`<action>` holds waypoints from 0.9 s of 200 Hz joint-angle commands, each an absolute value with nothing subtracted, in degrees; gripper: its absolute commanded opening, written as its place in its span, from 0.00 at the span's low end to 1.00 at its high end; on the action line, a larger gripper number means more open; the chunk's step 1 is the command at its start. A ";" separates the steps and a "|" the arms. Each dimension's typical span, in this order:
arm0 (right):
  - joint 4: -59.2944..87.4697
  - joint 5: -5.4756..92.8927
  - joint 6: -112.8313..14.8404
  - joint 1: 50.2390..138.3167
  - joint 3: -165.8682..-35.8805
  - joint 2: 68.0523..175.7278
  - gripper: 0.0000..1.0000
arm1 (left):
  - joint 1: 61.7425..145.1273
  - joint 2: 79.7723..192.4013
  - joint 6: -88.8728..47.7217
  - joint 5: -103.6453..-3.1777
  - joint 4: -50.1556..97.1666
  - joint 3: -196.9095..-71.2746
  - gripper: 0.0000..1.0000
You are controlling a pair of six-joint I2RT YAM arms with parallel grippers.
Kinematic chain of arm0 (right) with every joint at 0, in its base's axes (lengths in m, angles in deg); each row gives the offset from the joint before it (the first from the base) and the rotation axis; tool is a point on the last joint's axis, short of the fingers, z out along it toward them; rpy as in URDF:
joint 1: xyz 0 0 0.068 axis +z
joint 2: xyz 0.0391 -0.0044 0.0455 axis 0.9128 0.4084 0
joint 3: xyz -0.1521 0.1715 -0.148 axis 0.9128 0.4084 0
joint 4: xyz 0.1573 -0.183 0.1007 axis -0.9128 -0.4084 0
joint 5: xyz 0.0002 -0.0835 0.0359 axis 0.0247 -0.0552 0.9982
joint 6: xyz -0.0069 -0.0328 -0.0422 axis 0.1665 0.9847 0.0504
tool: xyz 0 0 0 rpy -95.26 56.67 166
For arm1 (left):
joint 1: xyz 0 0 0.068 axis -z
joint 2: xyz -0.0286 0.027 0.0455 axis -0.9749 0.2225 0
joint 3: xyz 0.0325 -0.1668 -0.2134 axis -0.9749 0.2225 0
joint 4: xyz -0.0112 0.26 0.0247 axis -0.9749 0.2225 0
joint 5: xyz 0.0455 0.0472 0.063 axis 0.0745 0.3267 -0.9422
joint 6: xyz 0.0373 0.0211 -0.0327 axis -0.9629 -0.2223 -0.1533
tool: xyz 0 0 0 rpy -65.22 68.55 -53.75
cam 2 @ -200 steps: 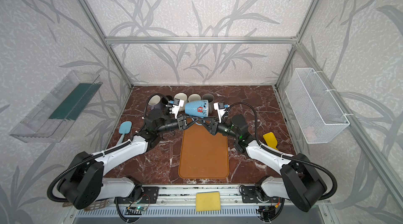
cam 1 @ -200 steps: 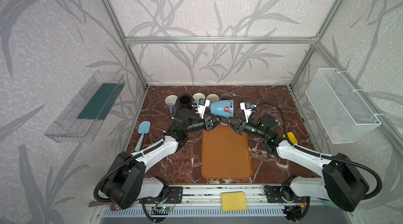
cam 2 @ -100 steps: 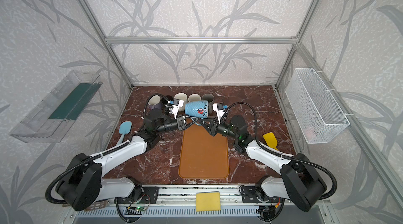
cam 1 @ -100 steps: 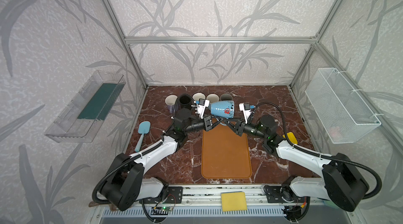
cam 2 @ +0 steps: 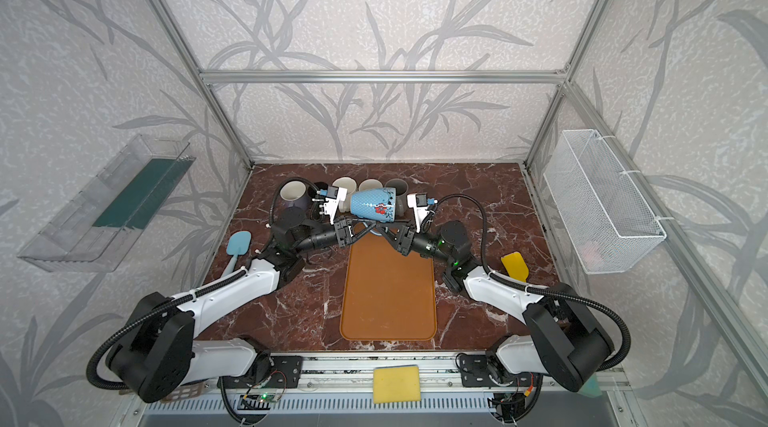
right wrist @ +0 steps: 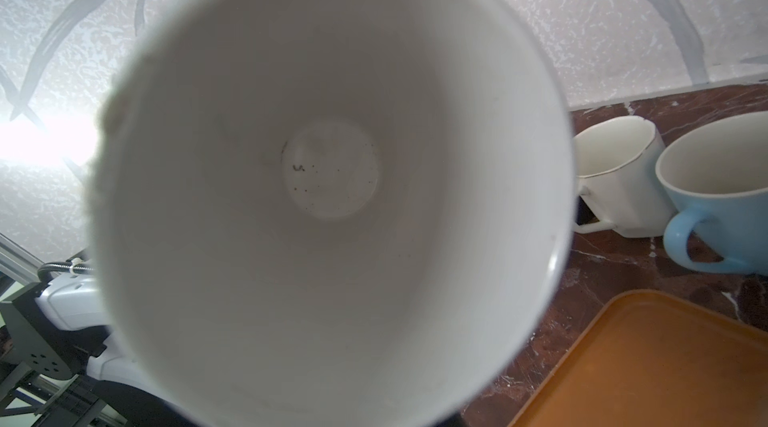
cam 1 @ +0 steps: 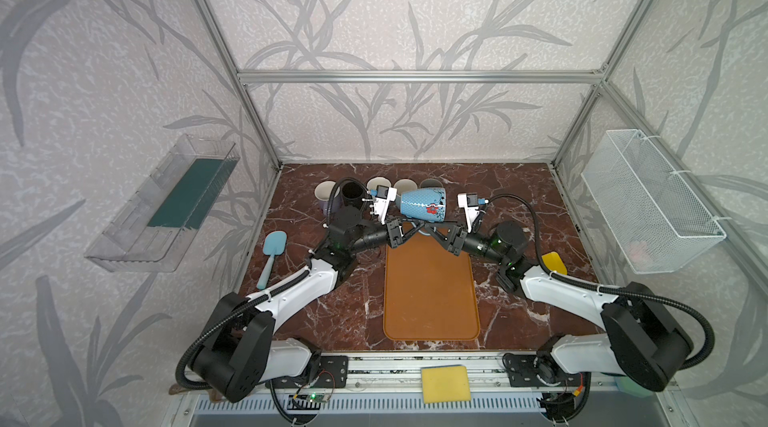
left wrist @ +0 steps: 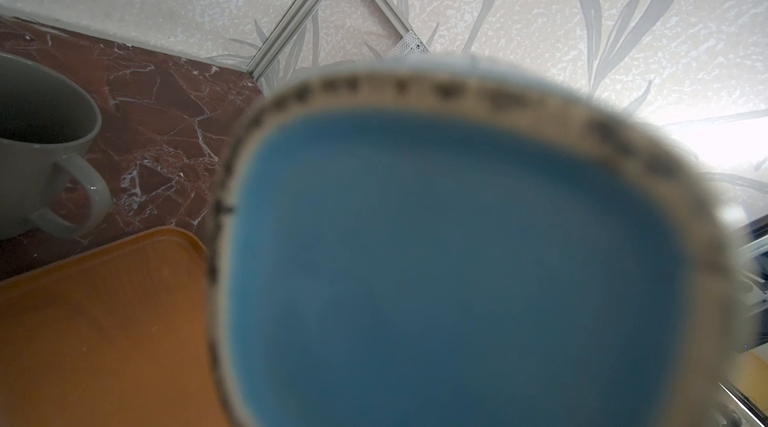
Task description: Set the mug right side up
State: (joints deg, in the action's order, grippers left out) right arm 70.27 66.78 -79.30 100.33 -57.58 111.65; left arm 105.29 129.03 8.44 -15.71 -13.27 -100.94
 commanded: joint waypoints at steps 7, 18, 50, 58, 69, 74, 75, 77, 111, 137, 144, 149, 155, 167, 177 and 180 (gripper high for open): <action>78.14 65.24 -82.56 101.05 -57.99 110.30 0.25 | 106.17 129.17 6.68 -12.96 -17.01 -100.31 0.00; 78.52 65.12 -82.75 101.07 -57.89 110.37 0.25 | 106.21 129.25 6.89 -12.64 -17.50 -100.19 0.00; 79.56 64.00 -82.89 101.10 -57.39 110.29 0.25 | 106.23 129.56 7.52 -11.83 -18.07 -100.17 0.00; 79.90 63.81 -82.89 101.02 -57.45 110.29 0.25 | 106.21 129.83 7.62 -11.57 -18.09 -100.28 0.00; 80.03 63.63 -82.91 101.01 -57.62 110.29 0.22 | 106.18 130.13 7.90 -11.28 -18.20 -100.46 0.00; 79.97 63.69 -82.81 100.96 -57.76 110.37 0.19 | 106.18 130.34 8.03 -11.19 -18.23 -100.50 0.00; 79.96 63.75 -82.81 100.96 -57.83 110.38 0.19 | 106.21 130.37 8.06 -11.19 -18.24 -100.46 0.00; 79.95 63.83 -82.80 101.01 -57.88 110.38 0.18 | 106.19 130.42 8.08 -11.19 -18.24 -100.53 0.00; 80.04 64.66 -82.25 100.99 -58.16 110.33 0.00 | 106.18 130.76 8.27 -11.54 -18.07 -100.67 0.00; 78.64 64.79 -81.34 101.01 -57.94 109.53 0.00 | 106.21 130.94 8.17 -11.62 -17.27 -100.91 0.00; 77.53 64.62 -80.91 100.99 -57.94 109.08 0.00 | 106.23 130.94 8.04 -11.71 -16.92 -100.93 0.00; 76.69 64.52 -80.45 100.96 -57.93 108.75 0.00 | 106.15 130.85 7.87 -11.80 -16.55 -100.94 0.01; 75.79 64.38 -79.94 100.96 -57.98 108.27 0.00 | 106.09 130.83 7.54 -11.89 -16.01 -101.01 0.06; 73.38 64.00 -78.86 100.97 -57.95 107.22 0.00 | 106.04 130.52 6.70 -12.10 -14.79 -101.11 0.16; 71.05 63.81 -77.77 100.98 -58.07 106.25 0.00 | 105.98 130.17 6.01 -12.41 -13.81 -101.11 0.27; 70.24 63.73 -77.49 100.98 -58.05 105.98 0.00 | 106.03 130.07 5.79 -12.54 -13.50 -101.11 0.29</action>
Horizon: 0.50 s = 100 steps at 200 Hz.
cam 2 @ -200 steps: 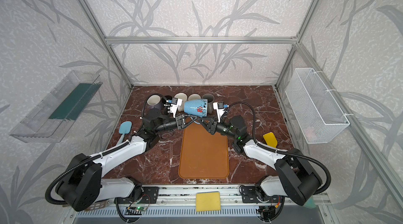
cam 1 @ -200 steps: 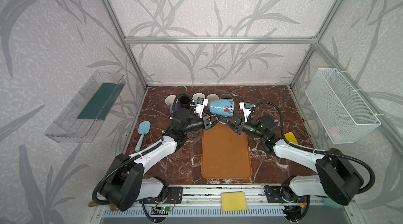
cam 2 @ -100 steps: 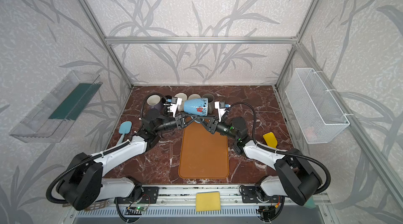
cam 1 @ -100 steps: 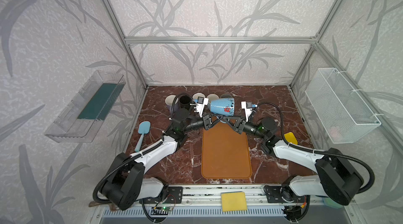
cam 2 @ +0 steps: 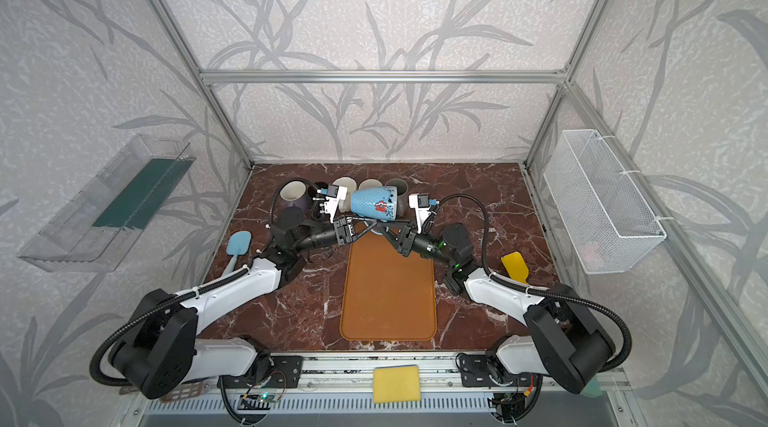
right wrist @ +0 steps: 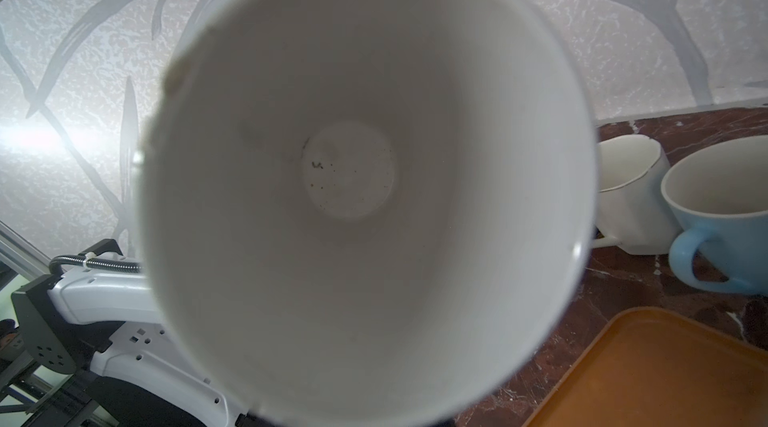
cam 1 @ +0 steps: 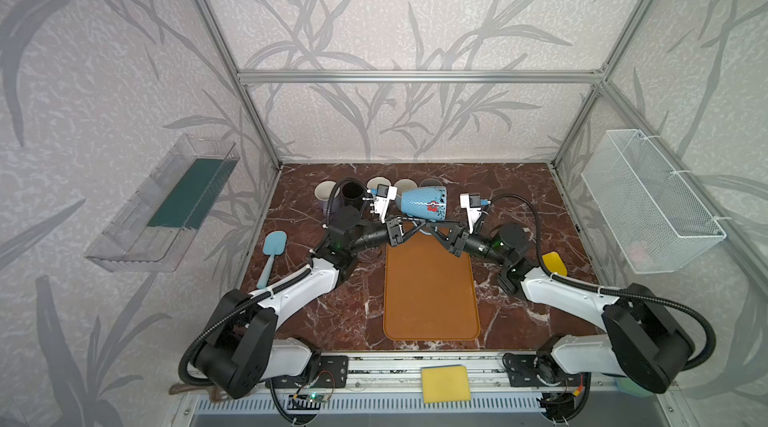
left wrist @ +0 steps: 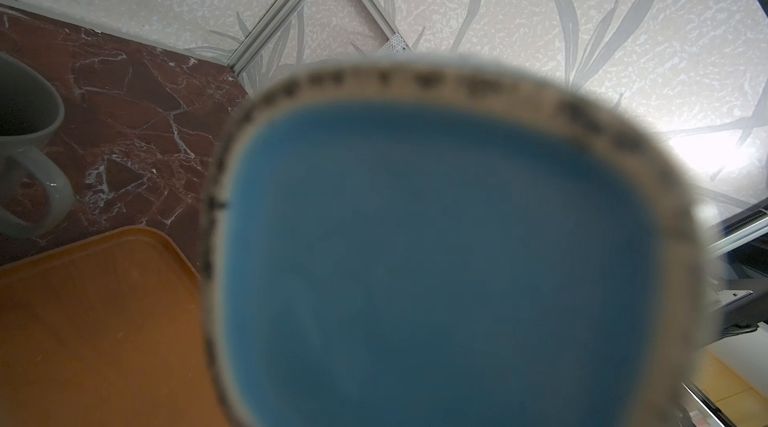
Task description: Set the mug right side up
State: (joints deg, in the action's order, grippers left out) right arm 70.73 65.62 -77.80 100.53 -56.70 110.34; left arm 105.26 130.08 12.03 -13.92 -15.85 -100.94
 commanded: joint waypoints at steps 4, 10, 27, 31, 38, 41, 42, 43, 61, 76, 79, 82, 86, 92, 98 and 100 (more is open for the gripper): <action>69.29 63.63 -77.05 100.98 -58.07 105.55 0.00 | 106.05 129.90 5.52 -12.66 -13.07 -101.11 0.31; 68.12 63.47 -76.44 101.01 -57.99 104.99 0.00 | 106.04 129.61 5.05 -12.93 -12.36 -101.16 0.34; 64.93 63.03 -75.07 100.96 -57.72 103.52 0.00 | 106.01 128.86 3.42 -13.36 -9.73 -101.37 0.40; 64.31 62.86 -74.88 100.96 -57.64 103.18 0.00 | 106.02 128.71 2.86 -13.53 -8.99 -101.46 0.42; 62.94 62.56 -74.43 100.97 -57.74 102.70 0.00 | 106.05 128.37 2.11 -13.76 -7.64 -101.55 0.43; 62.25 62.43 -74.31 100.91 -57.76 102.53 0.00 | 105.99 128.22 1.77 -13.94 -7.16 -101.59 0.43; 61.96 62.41 -74.29 100.94 -57.83 102.45 0.00 | 105.98 128.17 1.63 -13.97 -6.90 -101.57 0.44; 61.68 62.40 -74.28 100.95 -57.86 102.42 0.00 | 105.98 128.15 1.51 -14.03 -6.77 -101.61 0.44; 59.21 62.57 -73.57 100.94 -57.82 101.90 0.00 | 105.90 127.27 -0.03 -14.77 -4.24 -101.63 0.45; 58.50 62.51 -73.85 100.87 -57.36 101.77 0.00 | 105.96 126.44 -1.34 -15.24 -1.89 -101.71 0.45; 58.12 62.38 -73.88 100.81 -57.27 101.70 0.00 | 105.97 126.31 -1.67 -15.38 -1.28 -101.67 0.45; 57.57 62.25 -73.76 100.84 -57.28 101.68 0.00 | 105.92 126.05 -2.09 -15.48 -0.71 -101.64 0.45; 56.92 62.08 -73.64 100.77 -57.28 101.56 0.00 | 105.97 125.80 -2.54 -15.62 0.06 -101.60 0.45; 56.32 61.71 -73.29 100.75 -57.25 101.27 0.00 | 105.95 125.43 -3.29 -15.95 1.32 -101.49 0.45; 53.41 61.38 -72.86 100.76 -57.28 101.03 0.00 | 105.85 124.94 -4.19 -16.42 2.87 -101.51 0.45; 52.99 61.24 -72.69 100.85 -57.28 100.92 0.00 | 105.90 124.85 -4.54 -16.61 3.41 -101.54 0.45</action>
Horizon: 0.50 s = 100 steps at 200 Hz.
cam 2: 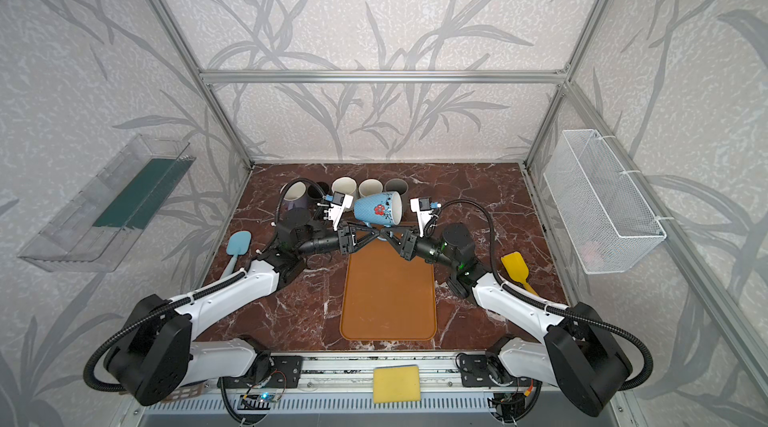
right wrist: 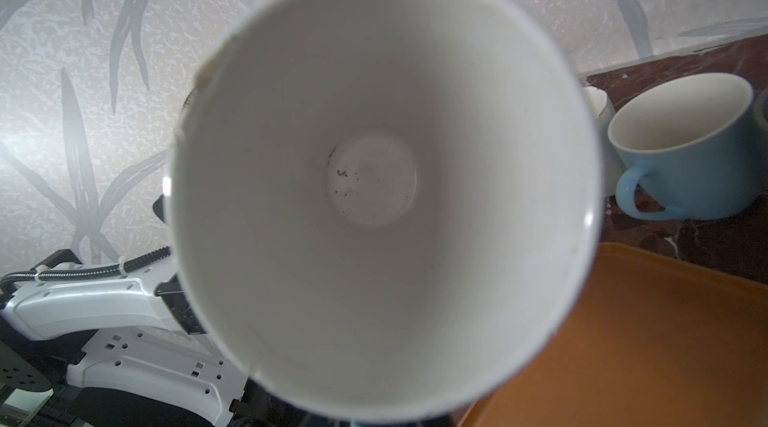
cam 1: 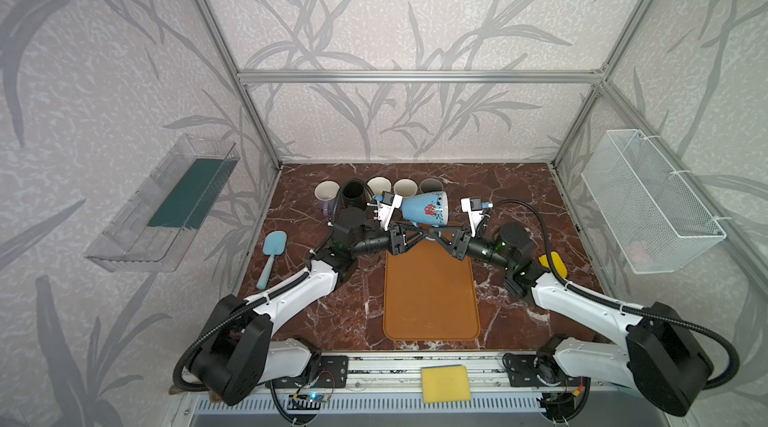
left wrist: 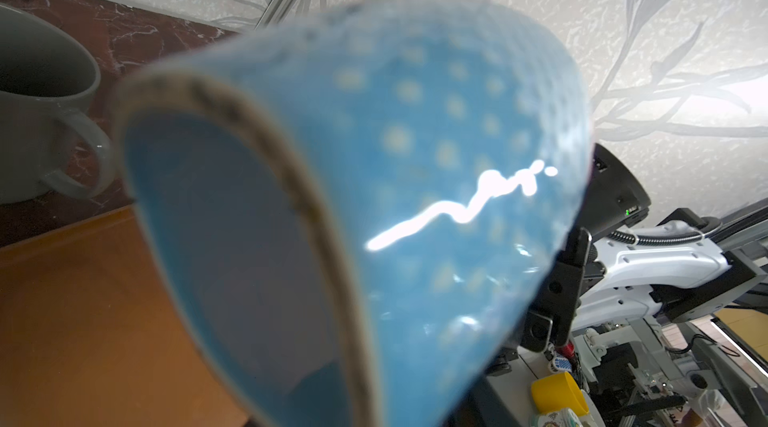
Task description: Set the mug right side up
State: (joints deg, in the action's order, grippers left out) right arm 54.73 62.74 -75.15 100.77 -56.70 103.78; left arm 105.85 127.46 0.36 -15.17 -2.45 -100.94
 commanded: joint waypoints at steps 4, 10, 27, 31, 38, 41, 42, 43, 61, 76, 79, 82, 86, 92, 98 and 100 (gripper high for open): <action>51.84 61.02 -72.35 100.85 -57.36 100.68 0.00 | 105.81 124.51 -5.21 -16.95 4.59 -101.63 0.45; 50.23 60.46 -71.88 100.81 -57.36 100.32 0.00 | 105.85 124.01 -6.08 -17.52 6.34 -101.65 0.45; 45.33 59.23 -69.85 100.79 -57.58 99.11 0.00 | 105.81 122.68 -9.17 -19.18 11.80 -102.34 0.45; 44.01 58.95 -69.37 100.79 -57.63 98.82 0.00 | 105.86 122.35 -9.86 -19.61 13.11 -102.50 0.45; 41.65 58.43 -68.30 100.74 -57.81 98.33 0.00 | 105.82 121.80 -11.20 -20.67 15.54 -102.93 0.45; 40.62 58.25 -68.14 100.81 -57.88 98.15 0.00 | 105.81 121.61 -11.79 -21.04 16.46 -103.10 0.45; 40.29 58.22 -68.13 100.84 -57.93 98.07 0.00 | 105.80 121.53 -11.96 -21.17 16.82 -103.16 0.45; 39.90 58.20 -68.13 100.82 -57.96 98.03 0.00 | 105.85 121.49 -12.13 -21.32 17.13 -103.19 0.45; 34.43 57.41 -64.44 100.73 -58.33 97.55 0.00 | 105.87 121.01 -14.25 -24.16 21.51 -103.82 0.45; 30.97 57.22 -63.13 100.73 -58.42 97.37 0.00 | 105.86 121.22 -15.08 -25.35 23.24 -104.00 0.45; 30.45 57.14 -62.89 100.73 -58.37 97.36 0.00 | 105.88 121.34 -15.12 -25.67 23.51 -104.01 0.45; 29.89 57.06 -62.68 100.75 -58.46 97.37 0.00 | 105.84 121.40 -15.13 -25.95 23.69 -103.95 0.44; 29.22 56.98 -62.38 100.75 -58.43 97.37 0.00 | 105.87 121.46 -15.12 -26.38 23.81 -103.92 0.44; 27.96 56.72 -61.81 100.77 -58.66 97.45 0.00 | 105.84 121.52 -15.12 -26.84 23.78 -103.68 0.45; 26.70 56.38 -61.35 100.71 -58.85 97.50 0.00 | 105.96 121.49 -15.05 -27.59 23.74 -103.58 0.45; 26.10 56.22 -61.09 100.71 -58.94 97.54 0.00 | 105.97 121.46 -15.04 -27.79 23.70 -103.51 0.45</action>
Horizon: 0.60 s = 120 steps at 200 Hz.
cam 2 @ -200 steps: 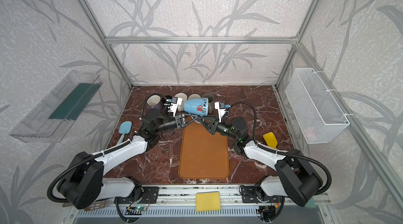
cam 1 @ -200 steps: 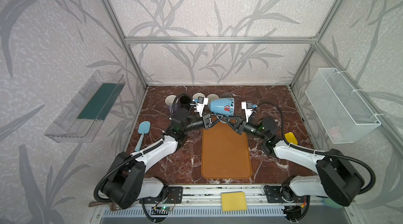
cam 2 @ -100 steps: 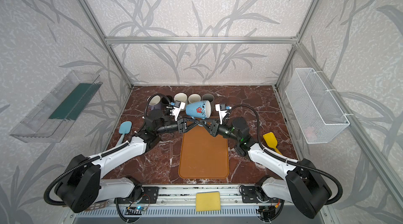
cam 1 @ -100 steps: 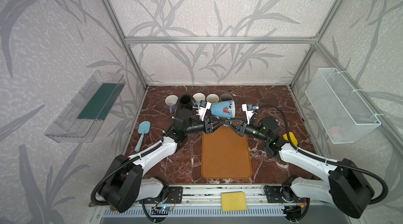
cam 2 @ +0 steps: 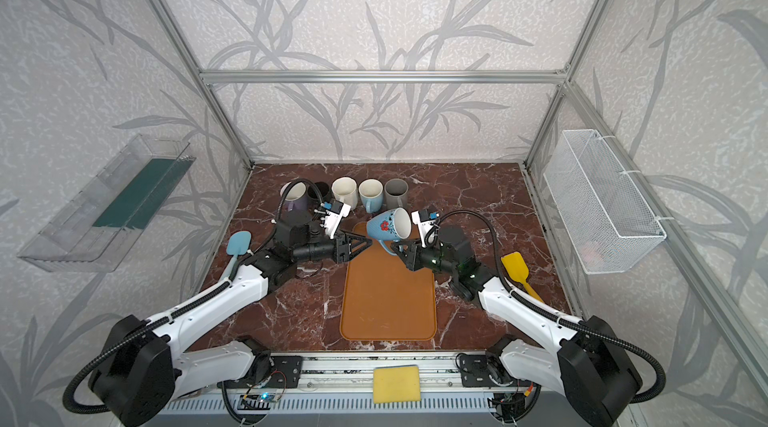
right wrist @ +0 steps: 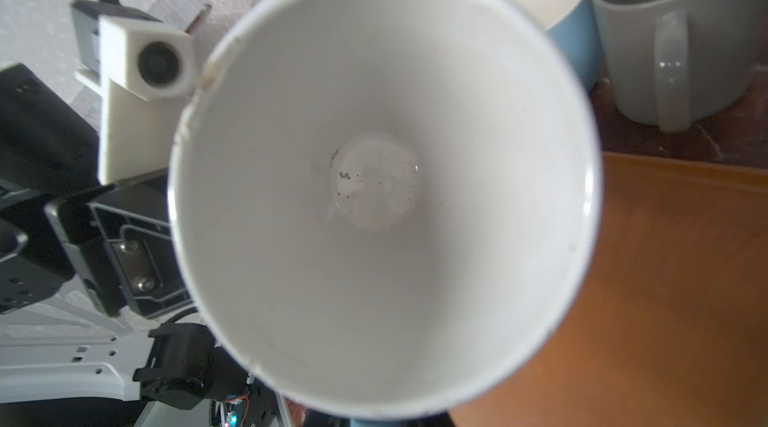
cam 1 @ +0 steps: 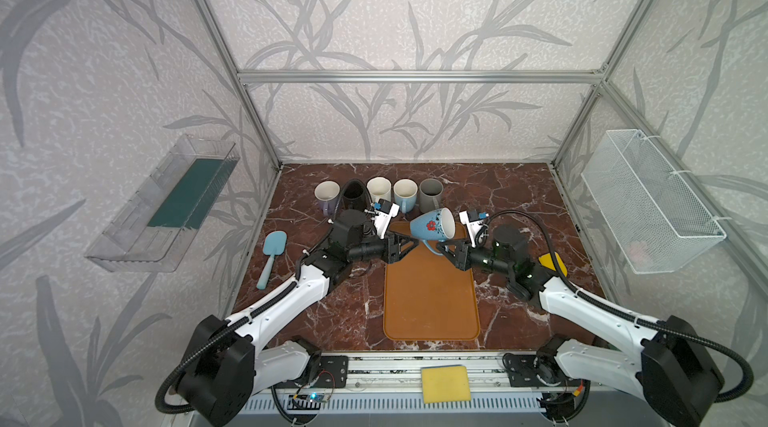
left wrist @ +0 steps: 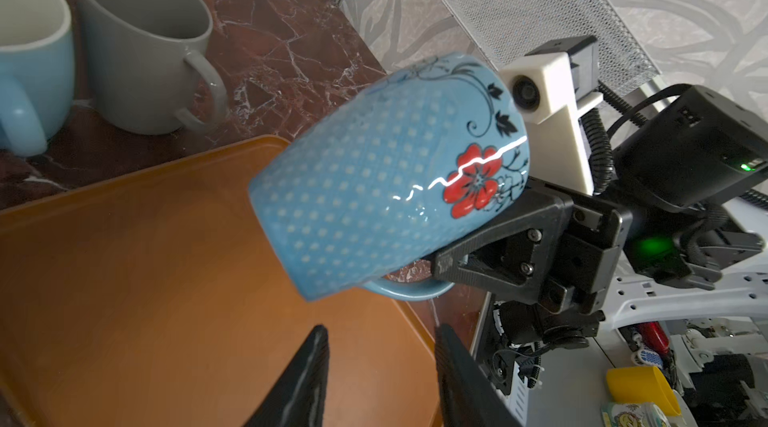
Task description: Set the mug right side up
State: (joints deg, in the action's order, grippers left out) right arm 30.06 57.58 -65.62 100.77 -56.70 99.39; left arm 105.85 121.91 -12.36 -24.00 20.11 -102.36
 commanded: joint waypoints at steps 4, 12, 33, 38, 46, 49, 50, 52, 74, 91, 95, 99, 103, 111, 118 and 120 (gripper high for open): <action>25.62 56.05 -60.86 100.70 -59.03 97.59 0.00 | 105.92 121.44 -15.06 -28.30 23.56 -103.32 0.45; 24.16 55.53 -60.20 100.70 -59.37 97.87 0.00 | 105.92 121.35 -15.06 -29.52 23.35 -102.94 0.45; 20.63 54.80 -58.69 100.50 -60.78 98.97 0.00 | 105.95 120.71 -15.28 -33.23 23.22 -102.29 0.45; 19.58 54.62 -58.28 100.45 -61.22 99.31 0.00 | 105.93 120.58 -15.37 -33.99 23.23 -102.24 0.45; 17.85 54.21 -57.52 100.31 -62.07 99.85 0.00 | 105.92 120.34 -15.68 -35.35 23.65 -102.24 0.45; 17.15 54.00 -57.28 100.29 -62.37 99.95 0.00 | 105.92 120.24 -15.80 -35.77 23.82 -102.21 0.45; 17.00 53.89 -57.16 100.32 -62.46 100.02 0.00 | 105.95 120.18 -15.85 -35.96 23.88 -102.23 0.45; 16.62 53.72 -56.97 100.25 -62.75 100.19 0.00 | 105.90 120.14 -15.90 -36.32 24.00 -102.25 0.45; 11.91 51.61 -54.90 99.99 -65.21 101.10 0.00 | 106.06 119.57 -16.01 -40.64 24.91 -102.11 0.45; 7.98 49.58 -53.27 99.59 -67.18 101.97 0.00 | 106.04 119.33 -15.44 -42.26 24.19 -101.74 0.45; 7.14 49.02 -52.94 99.58 -67.63 102.15 0.00 | 106.10 119.25 -15.34 -42.30 23.92 -101.60 0.45; 6.37 48.60 -52.78 99.48 -68.00 102.34 0.00 | 106.14 119.25 -15.30 -42.29 23.80 -101.57 0.45; 5.85 48.17 -52.53 99.35 -68.38 102.52 0.00 | 106.14 119.25 -15.17 -42.38 23.50 -101.48 0.45; 4.69 47.50 -52.21 99.14 -69.10 102.80 0.00 | 106.16 119.16 -14.76 -42.83 23.12 -101.38 0.45; 3.88 46.97 -51.83 98.87 -69.52 103.07 0.00 | 106.32 119.16 -14.65 -43.20 22.92 -101.38 0.46; 3.76 46.83 -51.79 98.75 -69.68 103.12 0.00 | 106.28 119.20 -14.61 -43.30 22.96 -101.38 0.46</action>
State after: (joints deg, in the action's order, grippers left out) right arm 6.45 49.95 -55.00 99.61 -65.97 102.88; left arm 105.92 120.33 -14.64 -40.04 23.87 -102.32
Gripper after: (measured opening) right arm 0.175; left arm 0.454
